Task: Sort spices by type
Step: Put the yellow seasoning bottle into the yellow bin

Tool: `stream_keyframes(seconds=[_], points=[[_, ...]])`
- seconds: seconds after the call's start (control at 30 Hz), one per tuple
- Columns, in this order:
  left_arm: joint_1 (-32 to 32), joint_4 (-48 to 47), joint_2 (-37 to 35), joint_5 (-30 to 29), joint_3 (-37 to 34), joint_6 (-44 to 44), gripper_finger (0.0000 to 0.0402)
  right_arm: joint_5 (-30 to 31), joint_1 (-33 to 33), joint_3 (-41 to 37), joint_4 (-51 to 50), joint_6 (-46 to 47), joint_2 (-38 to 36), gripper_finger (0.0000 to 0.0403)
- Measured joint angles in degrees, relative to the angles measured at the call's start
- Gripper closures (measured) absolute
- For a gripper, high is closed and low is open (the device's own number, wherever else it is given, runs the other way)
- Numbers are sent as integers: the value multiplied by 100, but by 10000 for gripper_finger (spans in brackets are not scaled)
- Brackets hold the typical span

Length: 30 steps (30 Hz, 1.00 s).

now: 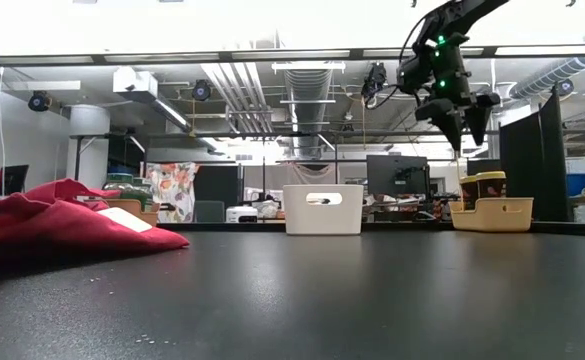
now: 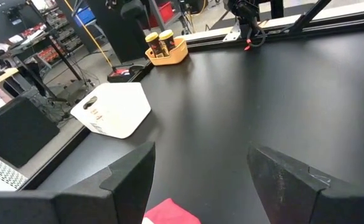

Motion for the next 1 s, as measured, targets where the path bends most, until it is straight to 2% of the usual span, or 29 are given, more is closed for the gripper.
stream_keyframes(seconds=[0.27, 0.4, 0.67, 0.83, 0.9, 1.0], points=[[0, 17, 1, -1, 0, -2, 164, 0, 425, 84, -8, 182, -501, 118], [0, 63, 1, -4, 0, -2, 164, 6, 999, 39, 208, 432, -790, 131], [0, 369, 1, -27, 0, 1, 164, 7, 3077, -192, 1421, 454, -1192, 163], [0, 747, 1, 23, -9, 62, 164, 11, 4498, -755, 2897, 391, -1410, 184], [0, 1074, 1, -18, -73, 357, 164, 22, 5009, -1124, 3699, 327, -1485, 192], [18, 2070, 1, -218, -253, 1336, 164, 106, 5686, -1708, 4849, 326, -1516, 204]])
